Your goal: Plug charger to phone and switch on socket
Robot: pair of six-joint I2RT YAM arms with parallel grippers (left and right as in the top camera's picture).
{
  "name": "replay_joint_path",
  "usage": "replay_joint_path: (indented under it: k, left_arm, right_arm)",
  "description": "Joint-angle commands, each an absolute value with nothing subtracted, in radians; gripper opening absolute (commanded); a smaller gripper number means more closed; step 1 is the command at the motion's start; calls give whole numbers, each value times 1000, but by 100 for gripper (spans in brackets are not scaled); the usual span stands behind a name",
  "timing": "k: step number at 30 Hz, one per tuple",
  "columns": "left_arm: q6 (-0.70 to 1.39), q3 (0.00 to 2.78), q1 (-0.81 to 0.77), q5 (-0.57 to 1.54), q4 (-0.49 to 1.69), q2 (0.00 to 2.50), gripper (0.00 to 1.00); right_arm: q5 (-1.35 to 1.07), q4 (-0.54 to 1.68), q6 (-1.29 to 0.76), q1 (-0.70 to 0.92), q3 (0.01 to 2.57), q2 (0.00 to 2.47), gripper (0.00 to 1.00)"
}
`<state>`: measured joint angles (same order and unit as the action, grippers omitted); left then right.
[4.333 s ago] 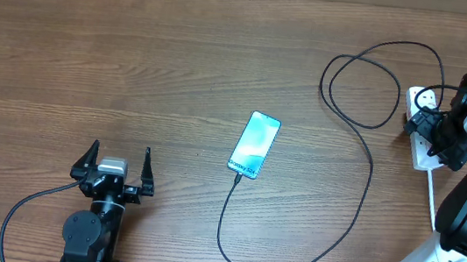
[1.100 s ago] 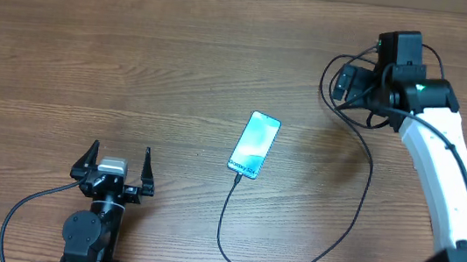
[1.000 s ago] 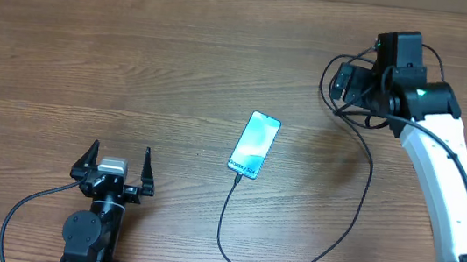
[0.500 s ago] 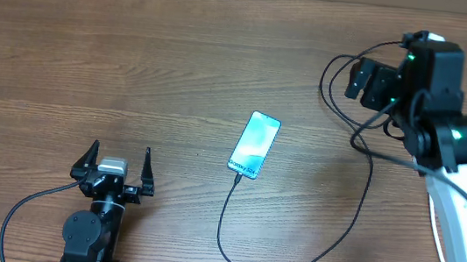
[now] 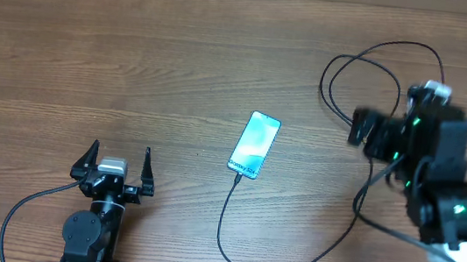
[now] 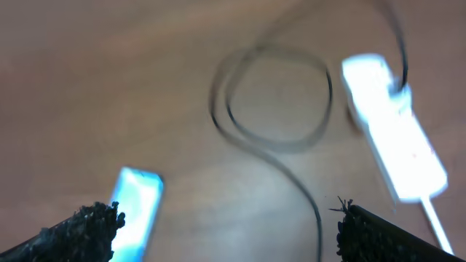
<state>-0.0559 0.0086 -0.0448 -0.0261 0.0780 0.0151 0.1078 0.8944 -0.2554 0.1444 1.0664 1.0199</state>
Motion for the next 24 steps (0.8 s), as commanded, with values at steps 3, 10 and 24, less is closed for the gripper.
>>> replay_joint_path:
  k: [3,10,24]
  left_arm:
    - [-72,6,-38,-26,78,4,100]
    - [-72,6,-38,-26,78,4,100]
    - [-72,6,-38,-26,78,4,100]
  right_arm:
    - [110,906,-257,143,860,903,100]
    - [110,950,-257,143,697,793,100]
    - [110,952,-257,143,667,827,100]
